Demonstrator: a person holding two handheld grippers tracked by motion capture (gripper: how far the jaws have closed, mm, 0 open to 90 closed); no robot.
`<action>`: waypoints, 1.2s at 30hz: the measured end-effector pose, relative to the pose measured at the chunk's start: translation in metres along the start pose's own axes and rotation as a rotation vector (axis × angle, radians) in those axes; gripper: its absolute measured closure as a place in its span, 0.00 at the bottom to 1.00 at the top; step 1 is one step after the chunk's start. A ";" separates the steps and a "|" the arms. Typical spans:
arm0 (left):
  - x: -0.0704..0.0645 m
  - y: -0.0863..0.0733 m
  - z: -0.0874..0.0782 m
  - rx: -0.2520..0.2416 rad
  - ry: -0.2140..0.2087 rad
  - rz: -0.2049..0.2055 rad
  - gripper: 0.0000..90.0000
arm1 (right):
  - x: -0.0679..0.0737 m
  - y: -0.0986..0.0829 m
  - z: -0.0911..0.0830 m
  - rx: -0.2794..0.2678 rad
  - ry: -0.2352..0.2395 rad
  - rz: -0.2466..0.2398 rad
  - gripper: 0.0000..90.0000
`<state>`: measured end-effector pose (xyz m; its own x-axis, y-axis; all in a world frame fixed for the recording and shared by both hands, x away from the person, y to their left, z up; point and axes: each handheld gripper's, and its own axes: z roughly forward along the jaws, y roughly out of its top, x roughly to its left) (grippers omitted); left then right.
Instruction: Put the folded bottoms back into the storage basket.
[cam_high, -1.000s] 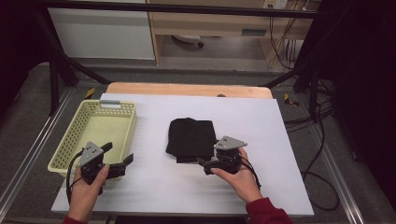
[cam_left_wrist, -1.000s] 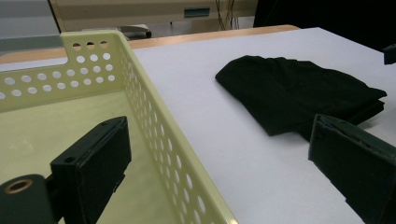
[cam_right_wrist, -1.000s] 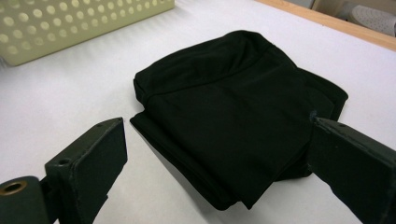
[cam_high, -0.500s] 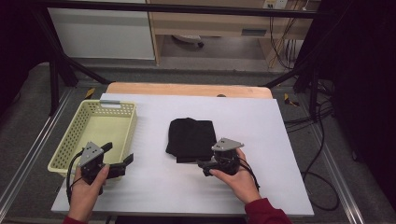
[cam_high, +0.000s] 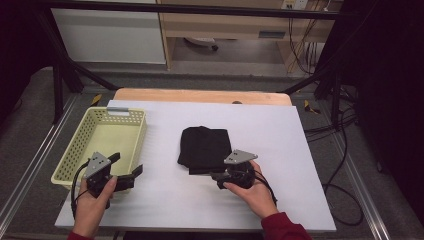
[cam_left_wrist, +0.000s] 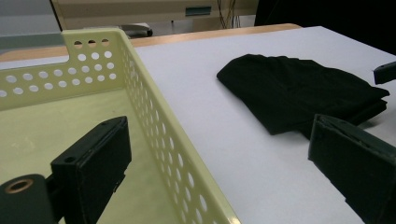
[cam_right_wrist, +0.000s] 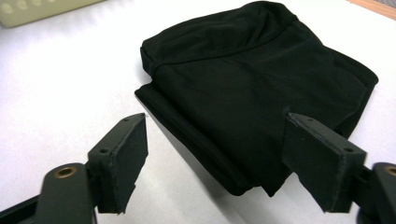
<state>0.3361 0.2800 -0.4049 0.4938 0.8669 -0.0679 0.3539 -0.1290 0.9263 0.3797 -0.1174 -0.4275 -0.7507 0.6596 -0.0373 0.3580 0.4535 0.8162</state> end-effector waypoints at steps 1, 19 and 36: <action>0.000 0.000 0.000 0.000 0.000 0.001 0.07 | 0.000 0.000 0.000 0.003 0.001 -0.003 0.27; 0.000 0.000 0.000 0.003 -0.002 0.002 0.07 | -0.003 -0.006 0.006 0.043 -0.015 -0.026 0.31; -0.001 0.000 0.001 0.010 -0.002 0.006 0.07 | -0.004 -0.011 0.016 0.083 -0.022 -0.042 0.36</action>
<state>0.3363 0.2792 -0.4054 0.4977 0.8650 -0.0634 0.3585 -0.1387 0.9232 0.3872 -0.1155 -0.4454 -0.7540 0.6516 -0.0832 0.3722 0.5282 0.7632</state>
